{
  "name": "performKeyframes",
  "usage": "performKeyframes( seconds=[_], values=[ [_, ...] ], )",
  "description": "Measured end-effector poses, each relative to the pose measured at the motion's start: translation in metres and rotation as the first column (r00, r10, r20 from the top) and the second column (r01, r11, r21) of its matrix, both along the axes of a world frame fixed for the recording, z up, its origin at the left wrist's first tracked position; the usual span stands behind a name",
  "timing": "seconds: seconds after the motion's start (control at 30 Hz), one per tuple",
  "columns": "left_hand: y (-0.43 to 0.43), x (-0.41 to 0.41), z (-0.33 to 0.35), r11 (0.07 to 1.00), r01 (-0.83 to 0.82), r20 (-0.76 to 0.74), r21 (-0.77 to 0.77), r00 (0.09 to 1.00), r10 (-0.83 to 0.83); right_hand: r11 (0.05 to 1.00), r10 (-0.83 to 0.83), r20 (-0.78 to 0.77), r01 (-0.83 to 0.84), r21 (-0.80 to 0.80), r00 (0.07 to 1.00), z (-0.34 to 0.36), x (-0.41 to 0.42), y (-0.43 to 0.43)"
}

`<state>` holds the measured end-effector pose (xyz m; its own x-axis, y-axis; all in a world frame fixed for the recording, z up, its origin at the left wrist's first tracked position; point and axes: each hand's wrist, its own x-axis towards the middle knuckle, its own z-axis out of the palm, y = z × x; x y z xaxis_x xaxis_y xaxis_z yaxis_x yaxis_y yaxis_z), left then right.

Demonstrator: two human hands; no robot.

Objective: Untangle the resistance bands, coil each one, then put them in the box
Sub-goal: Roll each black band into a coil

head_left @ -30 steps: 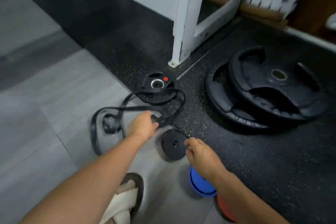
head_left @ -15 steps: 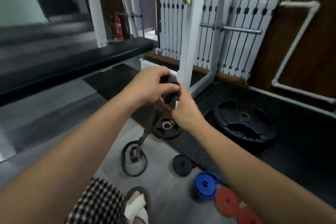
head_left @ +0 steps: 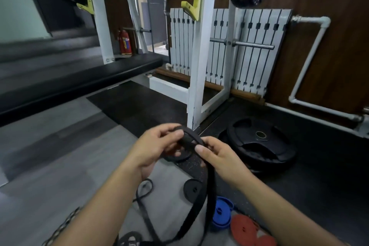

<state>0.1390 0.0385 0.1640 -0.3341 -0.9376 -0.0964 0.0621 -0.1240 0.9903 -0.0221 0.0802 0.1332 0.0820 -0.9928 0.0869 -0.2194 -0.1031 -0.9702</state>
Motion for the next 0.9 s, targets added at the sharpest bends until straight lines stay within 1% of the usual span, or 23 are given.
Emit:
performKeyframes(
  seconds=[0.03, 0.1, 0.13, 0.17, 0.2, 0.27, 0.37, 0.43, 0.47, 0.5, 0.53, 0.57, 0.6, 0.63, 0.67, 0.7, 0.73, 0.77, 0.8, 0.83, 0.87, 0.9],
  values=[
    [-0.003, -0.001, -0.011, 0.997, 0.003, -0.074, 0.077, 0.997, 0.003, 1.0, -0.017, -0.07, 0.016, -0.009, 0.997, -0.007, -0.004, -0.006],
    [-0.01, -0.001, -0.031, 0.983, 0.027, -0.176, 0.183, 0.984, 0.006, 0.999, -0.037, -0.306, 0.027, -0.038, 0.951, -0.018, -0.009, -0.014],
    [-0.015, 0.0, -0.037, 0.975, 0.047, -0.203, 0.219, 0.979, -0.001, 0.998, -0.042, -0.416, 0.021, -0.055, 0.909, -0.023, -0.01, -0.018],
    [-0.02, 0.0, -0.041, 0.97, 0.063, -0.196, 0.236, 0.981, -0.016, 0.997, -0.045, -0.492, 0.012, -0.07, 0.869, -0.028, -0.012, -0.021],
    [-0.024, 0.001, -0.043, 0.967, 0.068, -0.169, 0.246, 0.985, -0.026, 0.998, -0.04, -0.532, 0.005, -0.067, 0.846, -0.032, -0.013, -0.023],
    [-0.032, 0.0, -0.046, 0.963, 0.06, -0.152, 0.262, 0.988, -0.02, 0.999, -0.036, -0.523, 0.009, -0.054, 0.852, -0.037, -0.016, -0.027],
    [-0.04, -0.008, -0.045, 0.937, 0.045, -0.231, 0.347, 0.972, 0.039, 0.996, -0.053, -0.441, 0.017, -0.086, 0.896, -0.04, -0.015, -0.034],
    [-0.043, -0.011, -0.045, 0.921, 0.002, -0.259, 0.389, 0.96, 0.107, 0.989, -0.091, -0.425, 0.034, -0.141, 0.9, -0.039, -0.015, -0.038],
    [-0.044, -0.012, -0.045, 0.931, -0.011, -0.247, 0.365, 0.963, 0.108, 0.985, -0.107, -0.429, 0.039, -0.165, 0.897, -0.037, -0.017, -0.039],
    [-0.046, -0.013, -0.047, 0.955, -0.008, -0.201, 0.296, 0.977, 0.07, 0.983, -0.117, -0.442, 0.04, -0.18, 0.889, -0.034, -0.02, -0.04],
    [-0.047, -0.012, -0.049, 0.983, 0.016, -0.102, 0.18, 0.995, 0.003, 0.983, -0.118, -0.461, 0.039, -0.179, 0.879, -0.032, -0.024, -0.041],
    [-0.047, -0.012, -0.052, 0.998, 0.056, 0.054, 0.035, 0.997, -0.058, 0.986, -0.111, -0.485, 0.033, -0.166, 0.867, -0.031, -0.028, -0.04],
    [-0.046, -0.013, -0.055, 0.987, 0.107, 0.232, -0.118, 0.97, -0.077, 0.99, -0.097, -0.508, 0.028, -0.141, 0.856, -0.03, -0.032, -0.039],
    [-0.045, -0.016, -0.058, 0.953, 0.166, 0.393, -0.255, 0.918, -0.054, 0.992, -0.083, -0.522, 0.022, -0.121, 0.849, -0.03, -0.037, -0.037],
    [-0.043, -0.018, -0.061, 0.909, 0.231, 0.517, -0.348, 0.856, -0.019, 0.995, -0.066, -0.529, 0.014, -0.102, 0.846, -0.031, -0.04, -0.035],
    [-0.04, -0.021, -0.063, 0.873, 0.29, 0.59, -0.391, 0.807, -0.004, 0.996, -0.049, -0.532, 0.004, -0.084, 0.846, -0.032, -0.042, -0.033],
    [-0.036, -0.023, -0.064, 0.855, 0.347, 0.628, -0.385, 0.778, -0.033, 0.998, -0.032, -0.53, -0.003, -0.065, 0.847, -0.032, -0.043, -0.03],
    [-0.033, -0.026, -0.064, 0.851, 0.395, 0.628, -0.347, 0.772, -0.103, 0.999, -0.022, -0.522, -0.005, -0.049, 0.852, -0.032, -0.045, -0.028],
    [-0.031, -0.027, -0.063, 0.858, 0.424, 0.586, -0.289, 0.787, -0.192, 0.999, -0.016, -0.502, -0.001, -0.035, 0.865, -0.03, -0.045, -0.026],
    [-0.028, -0.029, -0.061, 0.872, 0.428, 0.513, -0.238, 0.818, -0.261, 1.0, -0.012, -0.46, 0.0, -0.027, 0.888, -0.028, -0.046, -0.024],
    [-0.027, -0.031, -0.059, 0.885, 0.405, 0.457, -0.23, 0.848, -0.269, 1.0, -0.01, -0.4, 0.0, -0.024, 0.916, -0.026, -0.046, -0.023],
    [-0.027, -0.034, -0.059, 0.894, 0.363, 0.44, -0.262, 0.87, -0.223, 1.0, -0.004, -0.33, -0.003, -0.02, 0.944, -0.025, -0.046, -0.021]
  ],
)
